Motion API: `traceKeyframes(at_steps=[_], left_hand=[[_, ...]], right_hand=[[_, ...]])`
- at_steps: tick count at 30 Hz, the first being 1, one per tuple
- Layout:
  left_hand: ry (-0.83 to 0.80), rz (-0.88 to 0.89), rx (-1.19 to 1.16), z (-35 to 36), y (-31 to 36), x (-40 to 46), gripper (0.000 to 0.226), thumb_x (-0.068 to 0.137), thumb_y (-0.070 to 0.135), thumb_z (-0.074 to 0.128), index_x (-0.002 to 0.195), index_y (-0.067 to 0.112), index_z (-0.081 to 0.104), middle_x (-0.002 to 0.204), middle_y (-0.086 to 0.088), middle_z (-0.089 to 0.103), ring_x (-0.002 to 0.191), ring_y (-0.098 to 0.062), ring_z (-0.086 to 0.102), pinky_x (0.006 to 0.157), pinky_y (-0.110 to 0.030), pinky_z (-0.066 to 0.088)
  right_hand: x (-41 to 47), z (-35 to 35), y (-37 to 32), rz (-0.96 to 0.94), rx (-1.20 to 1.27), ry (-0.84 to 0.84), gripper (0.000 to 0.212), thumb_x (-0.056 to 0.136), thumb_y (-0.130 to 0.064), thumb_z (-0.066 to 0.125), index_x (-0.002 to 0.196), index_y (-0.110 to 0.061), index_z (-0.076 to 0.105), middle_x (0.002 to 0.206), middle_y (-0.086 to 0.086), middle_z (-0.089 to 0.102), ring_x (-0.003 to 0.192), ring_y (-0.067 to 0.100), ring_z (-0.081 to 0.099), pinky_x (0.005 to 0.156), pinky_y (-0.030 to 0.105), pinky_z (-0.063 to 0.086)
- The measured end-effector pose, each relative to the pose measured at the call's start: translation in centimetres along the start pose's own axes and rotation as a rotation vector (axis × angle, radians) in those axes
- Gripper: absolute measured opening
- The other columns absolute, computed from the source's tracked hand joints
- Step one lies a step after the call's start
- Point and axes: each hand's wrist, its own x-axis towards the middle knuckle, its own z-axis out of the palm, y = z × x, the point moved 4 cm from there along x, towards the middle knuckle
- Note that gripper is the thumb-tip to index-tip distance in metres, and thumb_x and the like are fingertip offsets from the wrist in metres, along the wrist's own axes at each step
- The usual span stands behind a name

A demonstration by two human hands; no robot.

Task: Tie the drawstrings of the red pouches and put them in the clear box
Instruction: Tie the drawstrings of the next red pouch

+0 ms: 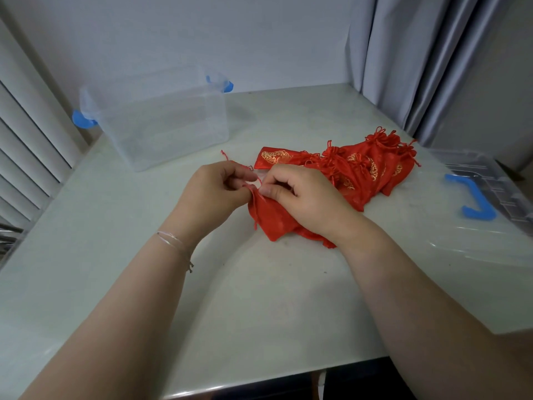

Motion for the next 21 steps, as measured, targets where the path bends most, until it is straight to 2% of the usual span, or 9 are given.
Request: traceKeyframes(at_steps=[2,3,5,8,11,14,17,21], left_hand=[[0.096,0.056,0.092,0.0,0.1,-0.1,0.018,0.08,0.007,0.065,0.086,0.022,0.072,0.076,0.001,0.07,0.069,-0.006,0.063,0.066,-0.017,0.049],[0.142,0.093,0.107,0.0,0.3,-0.1,0.016,0.08,0.01,0.066,0.086,0.023,0.073,0.076,0.006,0.07,0.068,-0.005,0.063,0.065,-0.017,0.049],[0.203,0.215,0.117,-0.1,0.8,-0.4,0.014,0.081,0.012,0.066,0.088,0.019,0.074,0.08,0.006,0.071,0.069,-0.007,0.064,0.069,-0.025,0.052],[0.215,0.454,0.211,0.2,1.9,-0.8,0.016,0.078,0.011,0.062,0.089,0.016,0.074,0.08,0.004,0.067,0.069,-0.008,0.058,0.067,-0.024,0.049],[0.203,0.569,0.27,0.4,2.1,-1.0,0.014,0.08,0.01,0.064,0.09,0.015,0.073,0.08,0.002,0.064,0.067,-0.009,0.057,0.064,-0.024,0.049],[0.198,0.626,0.307,0.4,2.2,-1.1,0.015,0.083,0.017,0.061,0.092,0.017,0.073,0.08,0.002,0.064,0.068,-0.015,0.06,0.062,-0.035,0.051],[0.189,0.648,0.34,0.5,2.2,-1.0,0.017,0.084,0.02,0.059,0.093,0.018,0.074,0.082,0.001,0.066,0.069,-0.017,0.061,0.06,-0.037,0.051],[0.217,0.634,0.421,0.6,1.6,-0.5,0.015,0.086,0.019,0.063,0.095,0.019,0.075,0.083,0.001,0.069,0.073,-0.022,0.065,0.058,-0.038,0.052]], right_hand=[[0.1,0.1,-0.1,-0.006,-0.006,0.017,0.013,0.09,-0.021,0.062,0.077,-0.022,0.063,0.075,-0.017,0.059,0.076,0.001,0.055,0.069,0.018,0.04],[0.0,0.1,-0.1,0.015,0.028,0.029,0.015,0.09,-0.021,0.062,0.075,-0.023,0.062,0.072,-0.018,0.059,0.074,0.0,0.055,0.066,0.017,0.04],[-0.1,0.0,0.4,0.12,0.129,0.037,0.024,0.093,-0.022,0.059,0.069,-0.022,0.057,0.058,-0.021,0.056,0.059,-0.004,0.051,0.057,0.012,0.035],[-0.1,-0.2,1.1,0.3,0.304,0.052,0.034,0.095,-0.027,0.055,0.073,-0.001,0.057,0.049,-0.012,0.05,0.043,-0.001,0.044,0.047,0.014,0.033],[-0.1,-0.1,1.5,0.39,0.52,0.056,0.01,0.093,-0.018,0.058,0.088,-0.014,0.067,0.062,0.0,0.049,0.049,0.008,0.043,0.041,0.018,0.035],[-0.3,0.1,1.8,0.436,0.69,-0.031,0.015,0.09,-0.005,0.06,0.087,-0.017,0.069,0.062,-0.004,0.055,0.054,0.009,0.044,0.04,0.016,0.038],[-0.3,-0.3,1.8,0.437,0.647,-0.025,0.012,0.086,-0.003,0.064,0.084,-0.014,0.069,0.059,-0.009,0.061,0.059,0.012,0.048,0.04,0.015,0.04],[-0.1,-0.5,1.7,0.437,0.571,0.059,0.016,0.088,-0.003,0.058,0.078,-0.015,0.063,0.065,0.004,0.057,0.053,0.009,0.053,0.037,0.019,0.04]])
